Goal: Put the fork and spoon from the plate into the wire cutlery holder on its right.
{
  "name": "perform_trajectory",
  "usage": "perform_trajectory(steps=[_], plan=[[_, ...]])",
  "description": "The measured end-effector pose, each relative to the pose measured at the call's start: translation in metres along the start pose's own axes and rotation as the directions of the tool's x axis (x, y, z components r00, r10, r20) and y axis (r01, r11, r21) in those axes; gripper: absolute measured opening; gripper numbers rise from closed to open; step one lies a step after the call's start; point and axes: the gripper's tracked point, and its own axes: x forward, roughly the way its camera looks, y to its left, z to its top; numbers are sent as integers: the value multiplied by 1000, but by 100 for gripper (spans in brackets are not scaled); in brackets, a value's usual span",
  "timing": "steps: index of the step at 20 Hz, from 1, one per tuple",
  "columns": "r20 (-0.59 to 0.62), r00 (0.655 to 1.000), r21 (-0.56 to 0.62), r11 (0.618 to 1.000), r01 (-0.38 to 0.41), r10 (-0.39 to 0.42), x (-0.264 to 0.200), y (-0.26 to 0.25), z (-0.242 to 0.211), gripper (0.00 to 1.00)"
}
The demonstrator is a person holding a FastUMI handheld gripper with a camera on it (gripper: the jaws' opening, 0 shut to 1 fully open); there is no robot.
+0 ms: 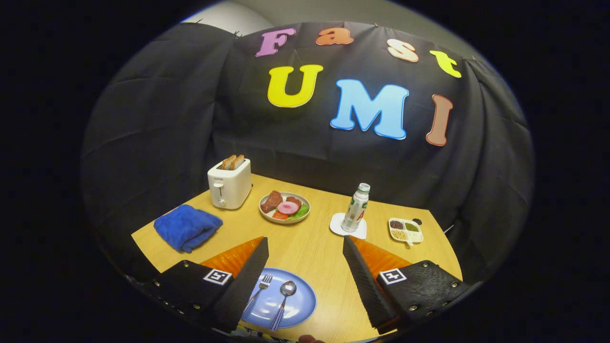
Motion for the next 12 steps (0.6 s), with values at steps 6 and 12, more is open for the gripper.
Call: perform_trajectory(steps=[6,12], plan=[[-267,961,8,998,-70,69,12,19,-65,97],[-471,876,25,995,-100,100,16,30,-121,97]])
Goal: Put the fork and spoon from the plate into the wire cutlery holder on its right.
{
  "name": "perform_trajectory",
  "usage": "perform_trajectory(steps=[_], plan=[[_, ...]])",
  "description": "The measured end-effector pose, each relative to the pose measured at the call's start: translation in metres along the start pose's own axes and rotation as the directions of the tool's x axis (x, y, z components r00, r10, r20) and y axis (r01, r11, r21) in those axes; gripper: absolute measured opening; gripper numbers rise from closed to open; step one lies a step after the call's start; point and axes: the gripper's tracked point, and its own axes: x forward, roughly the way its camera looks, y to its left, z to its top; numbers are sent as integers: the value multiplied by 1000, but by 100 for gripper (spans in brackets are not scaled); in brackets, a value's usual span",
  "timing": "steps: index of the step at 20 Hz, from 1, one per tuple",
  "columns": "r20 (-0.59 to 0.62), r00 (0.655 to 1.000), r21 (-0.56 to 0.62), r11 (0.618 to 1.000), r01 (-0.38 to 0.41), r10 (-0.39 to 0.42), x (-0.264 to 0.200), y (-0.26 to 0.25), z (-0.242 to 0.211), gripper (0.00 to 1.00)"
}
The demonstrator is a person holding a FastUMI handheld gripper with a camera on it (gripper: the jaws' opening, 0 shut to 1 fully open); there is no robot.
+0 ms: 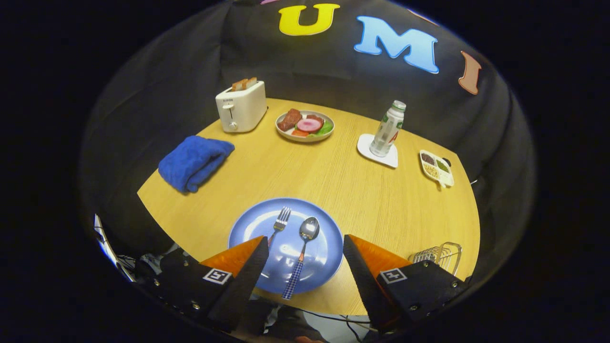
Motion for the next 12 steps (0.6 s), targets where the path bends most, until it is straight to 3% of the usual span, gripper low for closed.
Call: perform_trajectory(steps=[8,10,12], plan=[[-241,970,6,999,-33,33,32,14,-51,97],[-277,960,5,999,-33,33,38,17,-58,84],[-321,946,-6,999,-51,47,45,21,-69,80]])
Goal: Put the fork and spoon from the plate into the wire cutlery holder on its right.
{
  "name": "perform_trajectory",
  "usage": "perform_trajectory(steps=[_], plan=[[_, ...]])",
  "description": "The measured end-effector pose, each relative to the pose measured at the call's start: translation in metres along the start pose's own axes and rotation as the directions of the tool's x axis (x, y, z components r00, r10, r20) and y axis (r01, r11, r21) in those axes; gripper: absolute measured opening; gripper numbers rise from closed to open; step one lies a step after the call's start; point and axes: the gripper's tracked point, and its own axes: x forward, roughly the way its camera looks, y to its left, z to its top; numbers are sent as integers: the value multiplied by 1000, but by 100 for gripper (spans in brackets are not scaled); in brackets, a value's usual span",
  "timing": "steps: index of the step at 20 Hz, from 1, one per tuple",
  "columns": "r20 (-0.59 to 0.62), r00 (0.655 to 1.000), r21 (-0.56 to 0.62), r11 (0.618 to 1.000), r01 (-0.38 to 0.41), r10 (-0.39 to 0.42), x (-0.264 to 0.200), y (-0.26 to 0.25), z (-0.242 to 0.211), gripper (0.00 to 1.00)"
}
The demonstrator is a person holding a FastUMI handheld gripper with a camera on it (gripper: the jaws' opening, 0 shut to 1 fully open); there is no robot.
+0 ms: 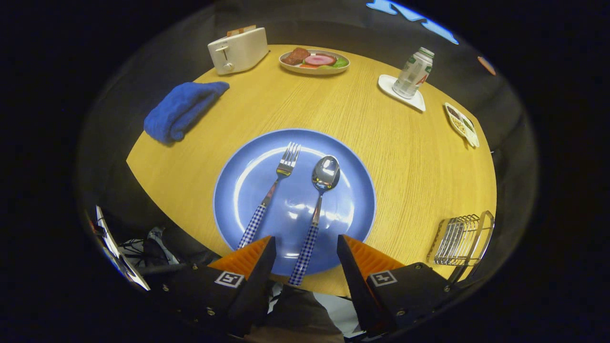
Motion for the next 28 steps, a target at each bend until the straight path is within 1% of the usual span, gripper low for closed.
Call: perform_trajectory(steps=[1,3,4,6,8,12,13,14,15,16,19,22,26,28], plan=[[-13,1000,2,1000,-1,1,-1,0,1,79],[-41,999,-4,1000,8,-8,4,-2,0,55],[-64,998,-7,1000,12,-13,3,-2,-3,54],[-102,994,-15,999,48,-49,4,-7,-5,55],[-122,990,-20,998,68,-70,5,-9,-4,55],[-212,975,-25,998,64,-68,6,-9,-14,55],[-223,972,-30,997,68,-73,5,-9,-12,55],[-229,972,-32,998,55,-61,7,-7,-12,55],[-205,977,-9,998,65,-66,8,-9,-20,54],[-220,974,-15,999,47,-49,15,-5,-4,12],[-252,967,-30,999,29,-36,11,-9,-3,11],[-242,970,-39,999,-1,-8,11,-9,1,11],[-249,968,-117,993,-3,-27,-4,-27,12,11],[-270,963,-100,995,-29,1,-16,-33,13,11]])
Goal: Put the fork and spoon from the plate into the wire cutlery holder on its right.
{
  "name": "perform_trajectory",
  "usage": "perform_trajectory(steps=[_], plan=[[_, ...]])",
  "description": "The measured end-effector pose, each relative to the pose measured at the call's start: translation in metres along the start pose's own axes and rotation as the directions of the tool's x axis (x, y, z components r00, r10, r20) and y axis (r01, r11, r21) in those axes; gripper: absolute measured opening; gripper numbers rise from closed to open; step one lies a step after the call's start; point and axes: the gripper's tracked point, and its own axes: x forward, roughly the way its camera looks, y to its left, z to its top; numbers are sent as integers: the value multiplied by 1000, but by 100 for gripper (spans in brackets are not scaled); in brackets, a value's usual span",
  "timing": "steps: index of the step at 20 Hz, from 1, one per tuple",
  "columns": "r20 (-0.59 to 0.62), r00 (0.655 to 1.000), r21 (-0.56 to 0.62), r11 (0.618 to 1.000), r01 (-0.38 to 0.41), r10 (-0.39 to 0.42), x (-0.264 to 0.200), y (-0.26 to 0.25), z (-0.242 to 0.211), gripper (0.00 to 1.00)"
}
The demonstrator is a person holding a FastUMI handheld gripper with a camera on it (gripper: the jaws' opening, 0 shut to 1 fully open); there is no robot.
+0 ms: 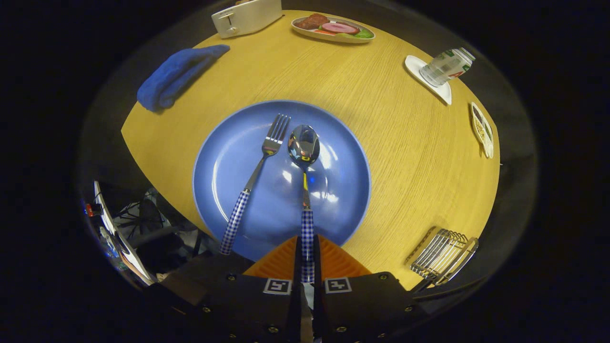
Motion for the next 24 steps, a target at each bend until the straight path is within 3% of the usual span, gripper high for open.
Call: perform_trajectory(steps=[3,6,13,16,18,24], plan=[[6,1000,-30,1000,7,-7,-8,-16,3,11],[-19,998,-1,998,-63,63,-15,-6,-5,11],[-15,995,-13,995,-103,103,-63,-17,-8,11],[4,997,-22,996,-81,81,-96,-33,-19,11],[19,1000,-30,999,-17,18,-113,-55,-33,11],[51,994,67,993,97,-100,-140,-105,-81,11]])
